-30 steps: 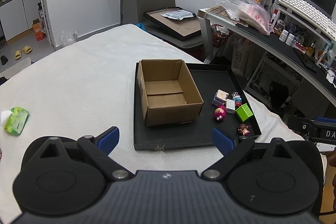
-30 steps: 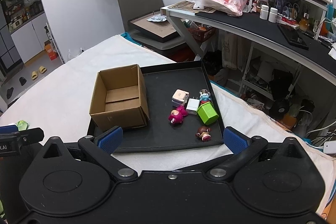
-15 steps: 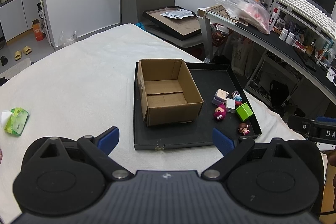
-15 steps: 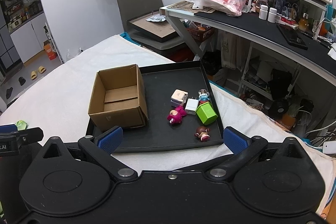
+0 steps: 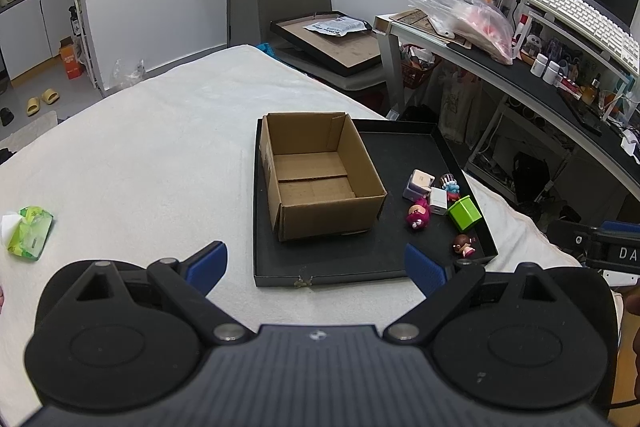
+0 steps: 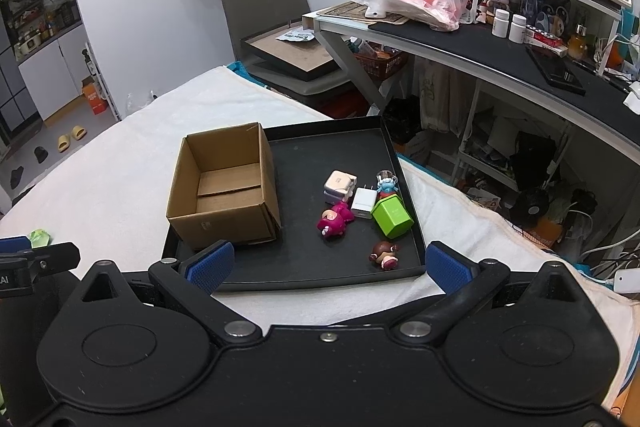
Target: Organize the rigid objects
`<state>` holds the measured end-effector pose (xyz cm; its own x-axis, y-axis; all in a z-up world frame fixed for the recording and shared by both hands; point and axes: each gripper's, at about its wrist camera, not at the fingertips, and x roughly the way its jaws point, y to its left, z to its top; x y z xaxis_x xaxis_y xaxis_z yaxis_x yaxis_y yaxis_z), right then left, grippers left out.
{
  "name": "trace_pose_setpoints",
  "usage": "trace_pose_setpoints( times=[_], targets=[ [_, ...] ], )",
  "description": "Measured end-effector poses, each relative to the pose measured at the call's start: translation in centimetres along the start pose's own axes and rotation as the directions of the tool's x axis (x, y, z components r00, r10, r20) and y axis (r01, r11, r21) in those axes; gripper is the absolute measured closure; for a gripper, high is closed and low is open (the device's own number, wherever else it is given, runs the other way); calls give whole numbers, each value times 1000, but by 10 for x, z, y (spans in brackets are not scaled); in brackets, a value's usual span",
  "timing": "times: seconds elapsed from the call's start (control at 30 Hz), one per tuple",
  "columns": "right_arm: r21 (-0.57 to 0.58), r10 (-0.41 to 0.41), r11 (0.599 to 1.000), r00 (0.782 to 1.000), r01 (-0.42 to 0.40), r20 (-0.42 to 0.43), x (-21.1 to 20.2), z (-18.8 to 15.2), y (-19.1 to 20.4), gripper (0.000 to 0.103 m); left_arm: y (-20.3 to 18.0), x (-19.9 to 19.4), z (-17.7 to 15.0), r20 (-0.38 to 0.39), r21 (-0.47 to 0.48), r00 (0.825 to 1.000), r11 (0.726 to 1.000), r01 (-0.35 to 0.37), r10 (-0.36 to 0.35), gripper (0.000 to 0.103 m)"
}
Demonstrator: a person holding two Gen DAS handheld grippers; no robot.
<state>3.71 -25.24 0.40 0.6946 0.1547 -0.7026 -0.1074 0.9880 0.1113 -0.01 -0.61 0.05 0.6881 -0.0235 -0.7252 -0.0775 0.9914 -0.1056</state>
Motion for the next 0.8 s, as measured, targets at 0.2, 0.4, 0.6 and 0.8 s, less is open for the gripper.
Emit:
trace_pose_setpoints(
  times=[0.2,0.4,0.6,0.8],
  targets=[
    [-2,-9,1000,1000,9,-4,3,2,0,0,2,7,3,-13,1,1000,1000,5,-5,8],
    [-3,-13,1000,1000,13,-24,15,6,2,0,8,18,7,-13,-16,1000,1000,11,-11,8],
    [23,-21,999,999,22,-49,34,9,-1,0,18,35,10,-19,-41,1000,999,12,-13,8],
    [32,-18,999,998,20,-55,48,11,-6,0,22,53,14,-34,-48,999,999,19,-21,8]
  ],
)
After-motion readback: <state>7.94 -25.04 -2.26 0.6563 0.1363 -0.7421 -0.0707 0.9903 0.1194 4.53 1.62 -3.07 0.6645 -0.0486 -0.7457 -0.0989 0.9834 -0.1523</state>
